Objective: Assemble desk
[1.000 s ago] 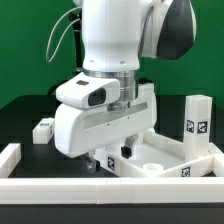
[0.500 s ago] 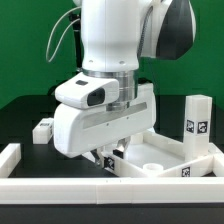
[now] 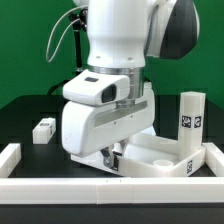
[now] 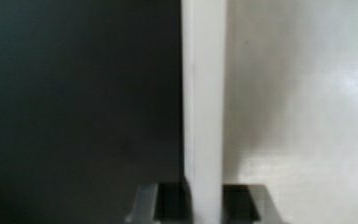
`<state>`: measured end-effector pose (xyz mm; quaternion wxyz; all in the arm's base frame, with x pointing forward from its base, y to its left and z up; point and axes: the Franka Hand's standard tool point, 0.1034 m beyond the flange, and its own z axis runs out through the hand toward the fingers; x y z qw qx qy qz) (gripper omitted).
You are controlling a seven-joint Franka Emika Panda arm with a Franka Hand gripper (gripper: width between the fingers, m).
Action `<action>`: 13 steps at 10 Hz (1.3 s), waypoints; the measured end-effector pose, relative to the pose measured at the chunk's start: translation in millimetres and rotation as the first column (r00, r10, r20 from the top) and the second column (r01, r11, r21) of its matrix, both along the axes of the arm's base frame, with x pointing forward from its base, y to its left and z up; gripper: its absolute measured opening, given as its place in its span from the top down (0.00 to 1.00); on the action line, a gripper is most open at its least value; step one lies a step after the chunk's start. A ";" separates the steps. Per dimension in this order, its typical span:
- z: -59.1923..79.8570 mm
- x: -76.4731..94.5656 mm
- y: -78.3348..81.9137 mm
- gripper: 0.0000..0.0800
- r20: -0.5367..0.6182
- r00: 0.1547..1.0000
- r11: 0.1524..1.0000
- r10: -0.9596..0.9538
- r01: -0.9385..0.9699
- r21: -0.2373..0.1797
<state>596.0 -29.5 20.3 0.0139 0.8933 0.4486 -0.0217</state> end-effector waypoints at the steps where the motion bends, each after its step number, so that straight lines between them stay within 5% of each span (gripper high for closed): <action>1: 1.9 14.2 9.0 0.93 -0.030 0.992 0.993 0.119 -0.119 -0.004; 5: 11.8 46.2 39.0 0.93 -0.075 0.936 0.934 0.344 -0.350 -0.077; 13: 15.3 48.0 27.7 0.92 -0.071 0.913 0.912 0.401 -0.406 -0.065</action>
Offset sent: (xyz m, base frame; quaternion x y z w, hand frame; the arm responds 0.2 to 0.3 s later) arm 0.0514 0.0794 0.0149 -0.0144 0.0386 -0.1691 0.9847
